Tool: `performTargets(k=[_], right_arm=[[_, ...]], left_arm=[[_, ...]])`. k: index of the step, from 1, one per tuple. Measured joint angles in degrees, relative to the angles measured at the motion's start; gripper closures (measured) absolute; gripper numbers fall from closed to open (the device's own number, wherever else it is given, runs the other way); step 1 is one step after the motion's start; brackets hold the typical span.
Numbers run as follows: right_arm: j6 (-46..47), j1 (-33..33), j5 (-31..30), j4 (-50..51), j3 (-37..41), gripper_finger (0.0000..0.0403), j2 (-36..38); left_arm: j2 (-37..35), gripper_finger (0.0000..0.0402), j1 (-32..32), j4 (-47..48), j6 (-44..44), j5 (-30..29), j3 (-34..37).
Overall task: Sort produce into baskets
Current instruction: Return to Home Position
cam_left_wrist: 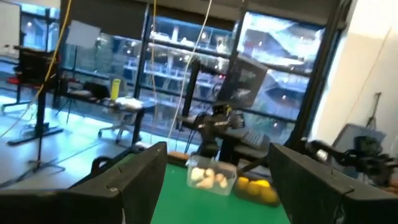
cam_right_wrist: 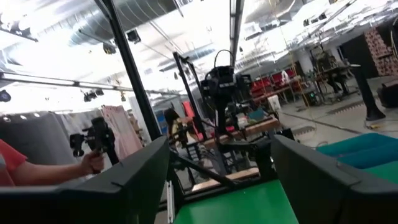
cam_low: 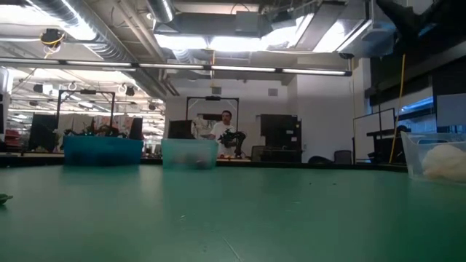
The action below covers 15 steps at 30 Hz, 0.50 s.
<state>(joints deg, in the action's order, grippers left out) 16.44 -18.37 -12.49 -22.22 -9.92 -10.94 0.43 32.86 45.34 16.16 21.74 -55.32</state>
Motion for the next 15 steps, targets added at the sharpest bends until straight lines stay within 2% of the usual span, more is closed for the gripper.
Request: performTargets(k=[8,15], right_arm=[[-0.14,0.00,0.04,-7.69,4.49,0.0123,0.00],[-0.15,0.00,0.05,-7.90,4.48,0.0123,0.02]], left_arm=[[0.02,0.0126,4.90,-18.04,0.44,9.01,15.86],[0.07,0.0126,4.53,-35.71,1.87,9.62,29.69]])
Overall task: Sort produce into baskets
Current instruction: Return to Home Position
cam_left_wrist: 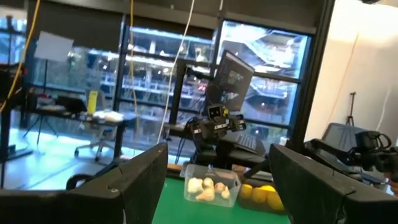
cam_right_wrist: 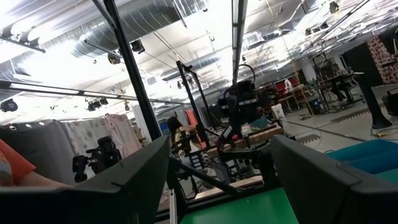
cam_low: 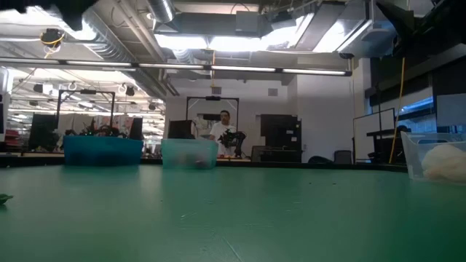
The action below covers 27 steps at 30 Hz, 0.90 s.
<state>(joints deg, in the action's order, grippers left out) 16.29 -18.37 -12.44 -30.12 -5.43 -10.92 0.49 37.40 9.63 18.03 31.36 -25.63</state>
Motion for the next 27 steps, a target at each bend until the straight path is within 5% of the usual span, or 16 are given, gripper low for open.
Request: performTargets(k=[14,20,27], right_arm=[[0.09,0.00,0.01,1.56,0.00,0.0123,-0.02],[-0.74,0.00,0.04,2.55,0.00,0.0123,-0.20],[-5.61,-0.02,1.06,-3.56,4.65,0.0123,-0.21]], left_arm=[[-0.02,0.0126,-6.44,-13.78,1.70,-5.16,15.38],[-0.07,0.0126,-13.35,-25.85,5.95,-6.46,22.87],[-0.05,0.0126,-22.56,-28.00,4.24,-15.31,25.18]])
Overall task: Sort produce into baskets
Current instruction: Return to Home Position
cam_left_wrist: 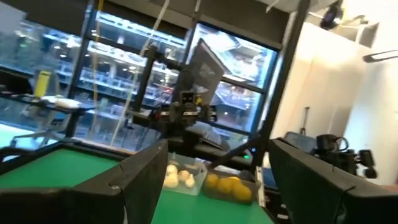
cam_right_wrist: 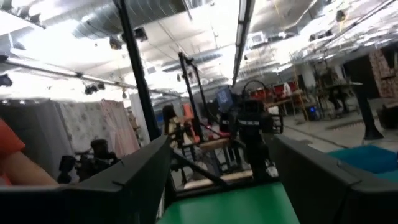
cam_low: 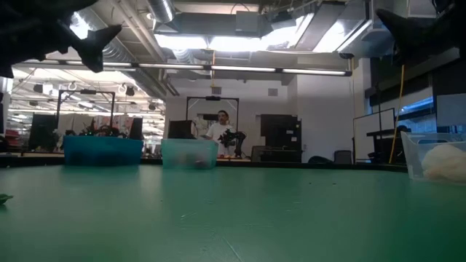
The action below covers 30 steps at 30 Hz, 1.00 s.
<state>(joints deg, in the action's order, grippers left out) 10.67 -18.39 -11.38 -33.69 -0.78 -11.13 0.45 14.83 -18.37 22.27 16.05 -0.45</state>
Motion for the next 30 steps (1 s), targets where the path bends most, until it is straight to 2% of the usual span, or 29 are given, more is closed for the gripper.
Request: performTargets(k=[5,8,13,19,22,26,30], right_arm=[[-0.51,0.00,0.45,2.16,0.05,0.0123,-0.60],[-1.95,0.00,0.67,3.20,0.09,0.0123,-0.64],[-2.12,0.00,-1.09,9.15,0.16,0.0123,-0.64],[-1.73,0.00,-1.08,15.70,0.22,0.0123,-0.64],[-0.94,0.00,-1.27,16.75,0.26,0.0123,-0.64],[-0.85,0.00,-1.57,16.78,0.29,0.0123,-0.64],[-0.57,0.00,-1.57,16.80,0.31,0.0123,-0.64]], left_arm=[[-0.04,0.0126,-5.68,0.16,-1.93,-2.90,-0.02],[-0.02,0.0126,-8.65,3.52,-2.07,-4.74,-0.03],[-0.02,0.0126,-12.66,5.97,-3.72,-7.29,-0.02],[-0.04,0.0126,-14.25,6.42,-4.66,-7.80,-0.03],[-0.02,0.0126,-14.47,10.52,-4.86,-8.01,-0.04],[-0.03,0.0126,-14.45,13.57,-5.08,-12.22,-0.04],[-0.04,0.0126,-14.45,16.54,-6.41,-13.81,-0.04]])
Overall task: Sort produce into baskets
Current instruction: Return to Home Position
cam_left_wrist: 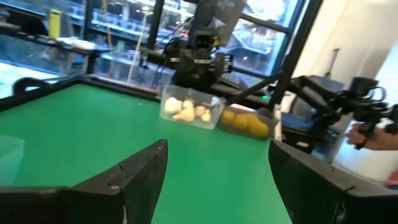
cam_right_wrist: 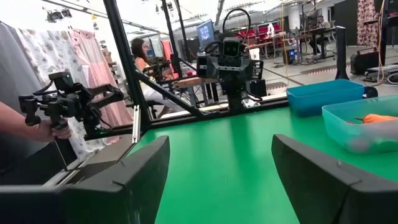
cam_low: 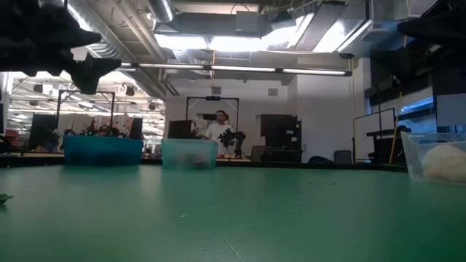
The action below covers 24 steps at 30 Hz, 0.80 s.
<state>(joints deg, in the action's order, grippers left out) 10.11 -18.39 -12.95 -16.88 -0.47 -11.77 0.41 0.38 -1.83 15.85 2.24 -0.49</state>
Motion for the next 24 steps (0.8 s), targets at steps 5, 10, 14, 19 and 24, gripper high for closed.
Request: performTargets(k=[5,10,14,19,24], right_arm=[[0.13,0.00,-0.04,0.46,0.02,0.0123,0.00],[0.18,0.00,-0.04,0.88,0.04,0.0123,0.00],[1.46,0.01,-0.05,0.89,0.04,0.0123,0.00],[1.55,0.02,-0.07,2.12,0.07,0.0123,0.00],[1.55,0.02,-0.07,4.13,0.07,0.0123,0.00]], left_arm=[[0.01,0.0126,0.00,-1.86,-1.68,-1.31,0.00],[0.02,0.0126,-1.11,-4.06,-1.42,2.12,0.00],[0.02,0.0126,-1.91,-11.92,-5.43,-0.60,0.00],[-0.02,0.0126,-1.90,-18.92,-6.93,-0.48,-0.11],[-0.01,0.0126,-1.90,-13.65,-4.22,0.22,-0.04]])
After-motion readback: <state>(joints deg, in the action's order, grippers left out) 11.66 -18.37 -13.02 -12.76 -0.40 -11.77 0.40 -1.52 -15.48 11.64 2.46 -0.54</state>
